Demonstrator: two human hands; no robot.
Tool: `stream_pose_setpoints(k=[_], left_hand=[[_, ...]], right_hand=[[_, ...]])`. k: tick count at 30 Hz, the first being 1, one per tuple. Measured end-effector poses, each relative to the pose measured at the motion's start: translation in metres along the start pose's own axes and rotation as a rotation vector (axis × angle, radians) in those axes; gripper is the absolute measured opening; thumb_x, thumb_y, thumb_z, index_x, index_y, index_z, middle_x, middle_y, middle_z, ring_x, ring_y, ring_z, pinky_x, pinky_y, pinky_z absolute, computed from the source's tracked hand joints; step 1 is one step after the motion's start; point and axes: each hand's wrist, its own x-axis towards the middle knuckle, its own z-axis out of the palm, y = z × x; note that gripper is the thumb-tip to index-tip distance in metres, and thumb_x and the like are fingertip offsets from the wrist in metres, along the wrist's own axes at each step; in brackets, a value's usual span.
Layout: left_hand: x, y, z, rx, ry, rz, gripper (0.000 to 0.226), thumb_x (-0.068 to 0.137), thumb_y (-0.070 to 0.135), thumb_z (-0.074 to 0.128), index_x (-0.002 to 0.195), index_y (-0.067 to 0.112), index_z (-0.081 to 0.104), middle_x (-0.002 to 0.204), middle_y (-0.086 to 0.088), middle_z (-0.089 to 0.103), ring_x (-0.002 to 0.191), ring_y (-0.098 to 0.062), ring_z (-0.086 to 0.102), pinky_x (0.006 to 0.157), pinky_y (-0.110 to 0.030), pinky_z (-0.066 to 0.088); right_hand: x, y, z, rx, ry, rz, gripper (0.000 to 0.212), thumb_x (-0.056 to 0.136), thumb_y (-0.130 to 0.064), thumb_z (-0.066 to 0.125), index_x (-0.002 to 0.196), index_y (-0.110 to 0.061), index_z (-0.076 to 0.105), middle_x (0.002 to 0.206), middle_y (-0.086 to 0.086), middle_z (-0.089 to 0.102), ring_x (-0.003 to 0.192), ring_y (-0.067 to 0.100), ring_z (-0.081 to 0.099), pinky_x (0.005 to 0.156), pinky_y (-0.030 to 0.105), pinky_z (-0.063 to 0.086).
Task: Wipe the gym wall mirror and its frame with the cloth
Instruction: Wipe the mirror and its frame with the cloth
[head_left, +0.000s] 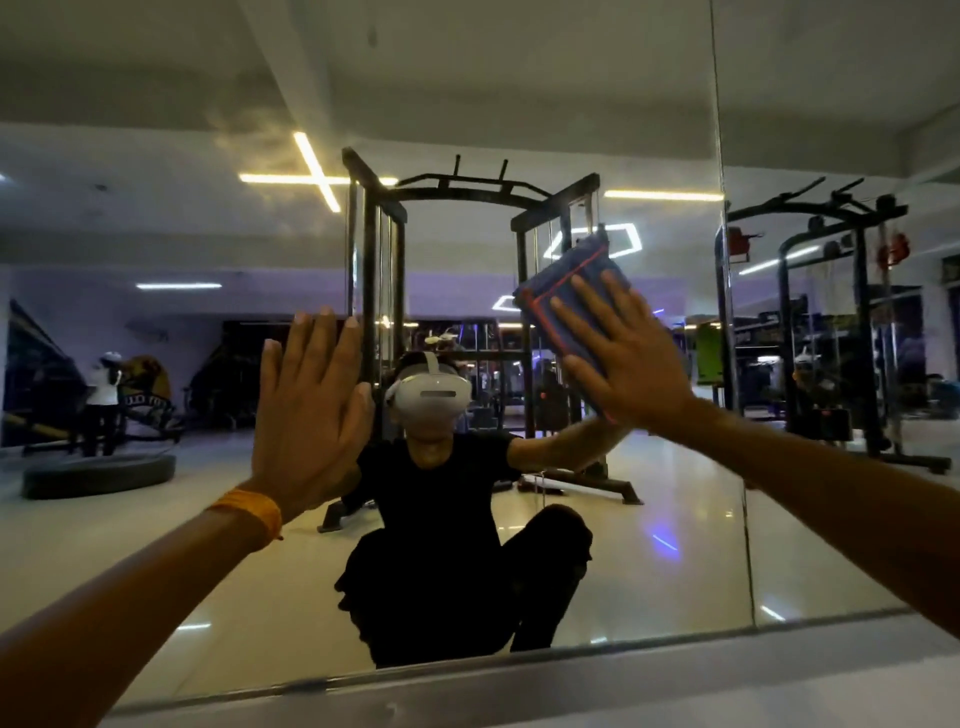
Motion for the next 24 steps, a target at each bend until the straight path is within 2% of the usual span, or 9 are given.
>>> stream_pose_setpoints(k=[3, 5, 9, 11, 13, 15, 19, 21, 24], left_hand=[[-0.011, 0.012, 0.007, 0.018, 0.016, -0.032, 0.070, 0.103, 0.045, 0.024, 0.166, 0.017, 0.010, 0.174, -0.005, -0.005, 0.161, -0.024, -0.008, 0.129, -0.051, -0.006], [-0.021, 0.026, 0.015, 0.028, 0.031, -0.060, 0.071, 0.104, 0.044, 0.026, 0.166, 0.016, 0.010, 0.174, -0.006, -0.005, 0.161, -0.025, -0.007, 0.129, -0.046, -0.011], [-0.047, 0.048, 0.033, 0.033, 0.022, -0.084, 0.069, 0.105, 0.040, 0.029, 0.166, 0.015, 0.008, 0.174, -0.006, -0.005, 0.161, -0.026, -0.007, 0.129, -0.049, -0.007], [-0.059, 0.050, 0.036, 0.049, 0.026, -0.084, 0.068, 0.105, 0.037, 0.030, 0.166, 0.015, 0.010, 0.174, -0.006, -0.004, 0.161, -0.028, -0.005, 0.129, -0.056, -0.001], [-0.067, 0.053, 0.037, 0.057, 0.032, -0.079, 0.068, 0.105, 0.038, 0.028, 0.166, 0.013, 0.010, 0.174, -0.008, -0.003, 0.161, -0.030, -0.003, 0.128, -0.058, 0.001], [-0.075, 0.058, 0.037, 0.057, 0.024, -0.085, 0.068, 0.105, 0.038, 0.028, 0.166, 0.012, 0.011, 0.174, -0.009, -0.003, 0.161, -0.031, -0.003, 0.128, -0.058, 0.001], [-0.092, 0.080, 0.046, 0.098, 0.029, -0.121, 0.068, 0.106, 0.037, 0.028, 0.165, 0.010, 0.010, 0.174, -0.010, -0.002, 0.161, -0.031, -0.003, 0.129, -0.056, 0.000], [-0.101, 0.092, 0.052, 0.103, 0.027, -0.124, 0.068, 0.106, 0.037, 0.028, 0.165, 0.009, 0.010, 0.174, -0.012, -0.001, 0.161, -0.032, -0.003, 0.129, -0.054, -0.002], [-0.107, 0.108, 0.062, 0.123, 0.005, -0.089, 0.069, 0.106, 0.038, 0.030, 0.164, 0.006, 0.012, 0.173, -0.014, 0.001, 0.160, -0.033, 0.000, 0.129, -0.054, -0.003]], right_hand=[[-0.003, 0.008, -0.001, 0.089, 0.121, 0.409, 0.067, 0.107, -0.061, 0.015, 0.165, -0.027, 0.016, 0.173, 0.008, 0.009, 0.160, 0.033, 0.001, 0.127, 0.060, 0.005], [-0.018, -0.036, 0.008, 0.118, 0.132, 0.464, 0.066, 0.108, -0.056, 0.023, 0.166, -0.026, 0.015, 0.173, 0.008, 0.004, 0.160, 0.033, -0.001, 0.128, 0.058, 0.003], [-0.102, -0.107, 0.030, 0.099, -0.021, -0.273, 0.063, 0.107, -0.052, 0.036, 0.164, -0.025, 0.026, 0.172, 0.008, 0.015, 0.160, 0.033, 0.006, 0.128, 0.058, 0.007], [-0.140, -0.090, 0.034, 0.045, -0.077, -0.421, 0.063, 0.108, -0.054, 0.033, 0.163, -0.026, 0.027, 0.172, 0.007, 0.016, 0.160, 0.031, 0.008, 0.129, 0.053, 0.003], [-0.154, -0.051, 0.031, 0.068, -0.049, -0.303, 0.063, 0.108, -0.054, 0.030, 0.163, -0.025, 0.029, 0.172, 0.006, 0.018, 0.160, 0.031, 0.010, 0.128, 0.056, 0.009], [-0.155, -0.009, 0.024, 0.114, -0.001, 0.010, 0.063, 0.107, -0.053, 0.029, 0.162, -0.022, 0.031, 0.171, 0.008, 0.019, 0.159, 0.032, 0.010, 0.124, 0.063, 0.017], [-0.156, 0.000, 0.017, 0.176, 0.072, 0.490, 0.066, 0.107, -0.053, 0.032, 0.164, -0.020, 0.026, 0.173, 0.009, 0.012, 0.160, 0.032, 0.003, 0.128, 0.057, 0.007], [-0.183, -0.041, 0.026, 0.182, 0.037, 0.345, 0.066, 0.107, -0.055, 0.030, 0.163, -0.020, 0.027, 0.173, 0.009, 0.011, 0.160, 0.034, 0.004, 0.128, 0.055, 0.003], [-0.243, -0.077, 0.036, 0.188, -0.091, -0.111, 0.063, 0.108, -0.055, 0.032, 0.161, -0.023, 0.033, 0.171, 0.008, 0.021, 0.159, 0.033, 0.014, 0.127, 0.055, 0.010]])
